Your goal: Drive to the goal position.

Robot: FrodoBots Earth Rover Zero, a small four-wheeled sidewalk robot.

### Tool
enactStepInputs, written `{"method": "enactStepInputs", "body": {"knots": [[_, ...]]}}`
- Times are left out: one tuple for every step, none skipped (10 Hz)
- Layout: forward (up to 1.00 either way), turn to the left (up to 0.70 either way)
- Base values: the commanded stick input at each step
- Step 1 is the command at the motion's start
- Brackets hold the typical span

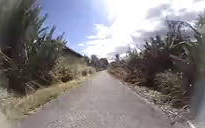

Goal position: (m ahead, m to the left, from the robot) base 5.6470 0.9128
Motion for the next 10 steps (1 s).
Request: {"method": "enactStepInputs", "body": {"knots": [[0.7, 0.0], [0.7, 0.0], [0.7, 0.0], [0.7, 0.0], [0.7, 0.0], [0.7, 0.0], [0.7, 0.0], [0.7, 0.01], [0.7, 0.03], [0.7, 0.03]]}}
